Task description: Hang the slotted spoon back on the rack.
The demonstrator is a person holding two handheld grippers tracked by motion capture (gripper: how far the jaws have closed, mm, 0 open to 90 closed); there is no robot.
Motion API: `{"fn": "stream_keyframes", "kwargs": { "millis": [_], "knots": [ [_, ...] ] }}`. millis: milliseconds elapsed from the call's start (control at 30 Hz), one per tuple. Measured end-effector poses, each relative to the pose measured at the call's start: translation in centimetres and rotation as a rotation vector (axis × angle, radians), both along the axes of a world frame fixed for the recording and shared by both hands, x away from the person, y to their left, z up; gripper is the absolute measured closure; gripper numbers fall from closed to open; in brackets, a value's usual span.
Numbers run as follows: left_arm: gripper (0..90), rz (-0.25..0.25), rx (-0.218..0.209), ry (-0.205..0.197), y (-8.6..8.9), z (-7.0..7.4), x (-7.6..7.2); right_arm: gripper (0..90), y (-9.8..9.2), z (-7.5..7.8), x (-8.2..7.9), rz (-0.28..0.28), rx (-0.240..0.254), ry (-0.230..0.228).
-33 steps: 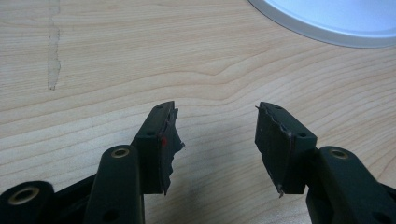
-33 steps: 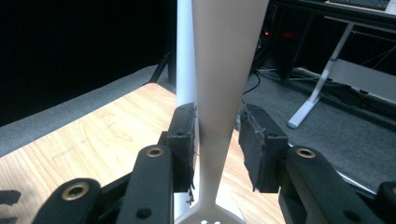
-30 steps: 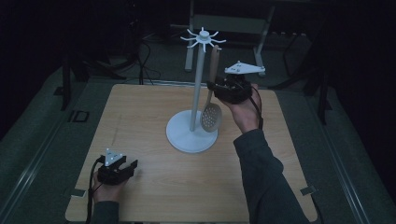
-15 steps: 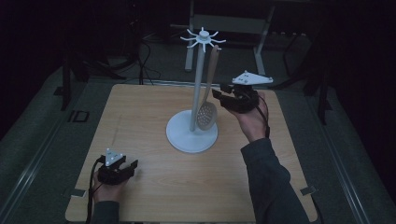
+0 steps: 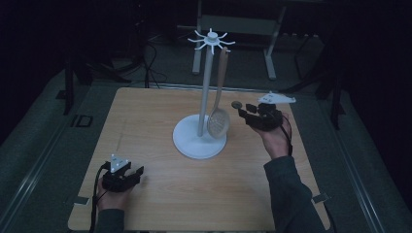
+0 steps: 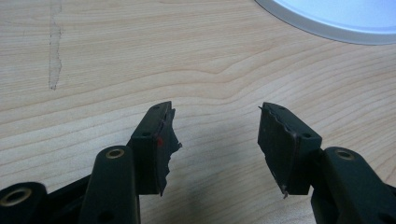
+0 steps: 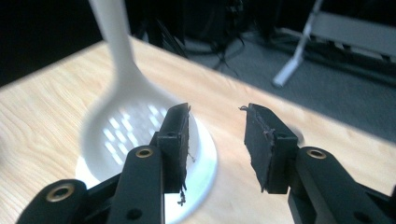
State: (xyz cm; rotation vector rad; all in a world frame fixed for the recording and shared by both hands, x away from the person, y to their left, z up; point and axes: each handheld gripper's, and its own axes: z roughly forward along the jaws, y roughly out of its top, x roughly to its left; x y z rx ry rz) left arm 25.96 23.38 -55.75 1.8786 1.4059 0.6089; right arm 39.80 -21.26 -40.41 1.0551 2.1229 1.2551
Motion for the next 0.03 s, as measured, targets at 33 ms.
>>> {"fn": "stream_keyframes", "kwargs": {
  "millis": [33],
  "knots": [
    [45.5,0.0,0.0,0.0,-0.02,-0.01,0.01,59.3,-0.5,-0.73,-0.02,-0.008,-0.008,0.015]
  ]
}}
